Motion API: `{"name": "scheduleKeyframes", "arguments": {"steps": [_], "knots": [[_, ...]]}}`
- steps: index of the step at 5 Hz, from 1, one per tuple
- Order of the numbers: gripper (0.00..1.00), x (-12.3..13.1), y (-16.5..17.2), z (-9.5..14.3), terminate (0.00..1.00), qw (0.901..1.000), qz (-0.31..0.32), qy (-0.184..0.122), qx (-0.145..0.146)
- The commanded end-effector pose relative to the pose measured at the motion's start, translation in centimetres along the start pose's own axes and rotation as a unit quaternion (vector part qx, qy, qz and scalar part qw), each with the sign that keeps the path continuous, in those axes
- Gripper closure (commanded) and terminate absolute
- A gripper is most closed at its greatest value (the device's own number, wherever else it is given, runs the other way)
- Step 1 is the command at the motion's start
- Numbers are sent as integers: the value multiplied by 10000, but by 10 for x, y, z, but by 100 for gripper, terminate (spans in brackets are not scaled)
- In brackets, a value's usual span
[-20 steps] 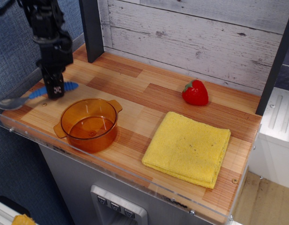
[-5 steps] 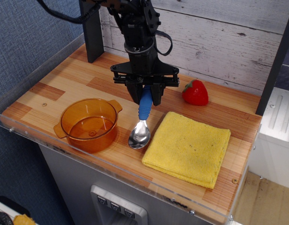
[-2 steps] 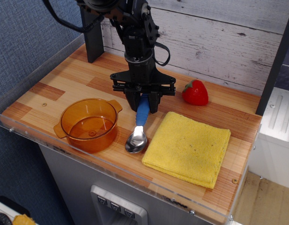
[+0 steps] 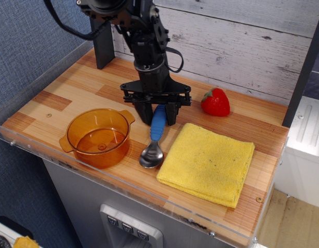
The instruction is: PICK UP THE SPOON AND KEEP ANOTHER SIDE OF THE TABLE
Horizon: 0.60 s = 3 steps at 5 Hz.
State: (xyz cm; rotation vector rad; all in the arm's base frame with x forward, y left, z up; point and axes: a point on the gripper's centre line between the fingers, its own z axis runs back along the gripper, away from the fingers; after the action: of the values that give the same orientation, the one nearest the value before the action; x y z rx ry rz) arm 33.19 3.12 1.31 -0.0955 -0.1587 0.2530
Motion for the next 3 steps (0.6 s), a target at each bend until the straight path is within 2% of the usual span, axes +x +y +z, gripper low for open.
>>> {"name": "scheduleKeyframes", "arguments": {"steps": [1, 3], "knots": [[0, 18, 5, 39, 0, 9993, -100, -356, 33], [0, 15, 6, 75, 0, 9979, -260, -422, 417]]}}
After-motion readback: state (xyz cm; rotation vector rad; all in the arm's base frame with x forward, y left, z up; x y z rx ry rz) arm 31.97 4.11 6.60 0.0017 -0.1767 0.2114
